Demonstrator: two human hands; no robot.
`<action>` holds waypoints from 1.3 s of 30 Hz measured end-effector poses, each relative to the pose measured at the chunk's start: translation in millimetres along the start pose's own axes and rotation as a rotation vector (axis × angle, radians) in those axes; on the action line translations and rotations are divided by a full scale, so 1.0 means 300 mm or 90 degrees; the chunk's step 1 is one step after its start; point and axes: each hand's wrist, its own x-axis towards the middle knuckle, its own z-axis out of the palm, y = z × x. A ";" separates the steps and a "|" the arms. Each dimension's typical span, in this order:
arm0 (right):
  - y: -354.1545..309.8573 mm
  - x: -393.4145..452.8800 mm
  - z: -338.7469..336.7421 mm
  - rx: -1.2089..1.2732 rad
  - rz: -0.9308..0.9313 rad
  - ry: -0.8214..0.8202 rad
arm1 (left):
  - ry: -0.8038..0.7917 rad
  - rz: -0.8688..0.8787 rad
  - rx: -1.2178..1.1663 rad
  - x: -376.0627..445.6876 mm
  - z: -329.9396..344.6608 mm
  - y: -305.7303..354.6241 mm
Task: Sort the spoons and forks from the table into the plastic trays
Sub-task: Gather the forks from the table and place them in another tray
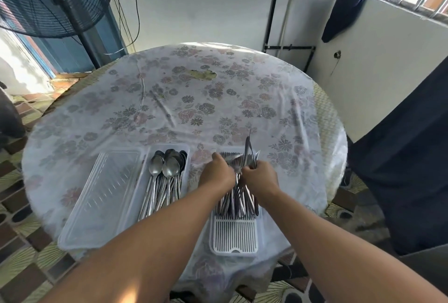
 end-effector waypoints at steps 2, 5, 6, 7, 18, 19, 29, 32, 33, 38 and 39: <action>0.007 0.002 0.003 0.003 0.004 -0.008 | 0.022 -0.005 -0.004 -0.009 0.004 -0.003; 0.011 0.004 0.004 0.009 0.009 -0.015 | 0.035 -0.026 -0.072 -0.015 -0.010 -0.003; 0.009 0.004 0.001 0.016 0.010 -0.014 | 0.033 -0.038 -0.105 -0.011 -0.013 0.000; 0.007 0.001 -0.003 0.022 0.008 -0.015 | 0.027 -0.056 -0.141 -0.001 -0.011 0.002; 0.020 0.027 -0.046 0.048 0.005 -0.008 | 0.017 -0.246 -0.160 0.103 0.058 -0.036; 0.027 0.031 -0.045 0.046 0.003 -0.012 | 0.009 -0.254 -0.116 0.136 0.094 -0.063; 0.036 0.046 -0.021 -0.005 -0.028 -0.064 | 0.137 -0.095 0.123 0.059 0.065 -0.036; 0.032 0.046 -0.031 -0.023 -0.031 -0.090 | 0.166 0.010 0.182 0.043 0.061 -0.064; 0.028 0.048 -0.031 -0.026 -0.034 -0.095 | 0.173 0.036 0.181 0.038 0.055 -0.070; 0.000 0.050 -0.021 -0.008 -0.053 -0.089 | 0.171 0.208 0.139 0.013 0.025 -0.066; -0.013 0.044 -0.019 0.013 -0.057 -0.099 | 0.149 0.179 0.080 0.006 0.010 -0.054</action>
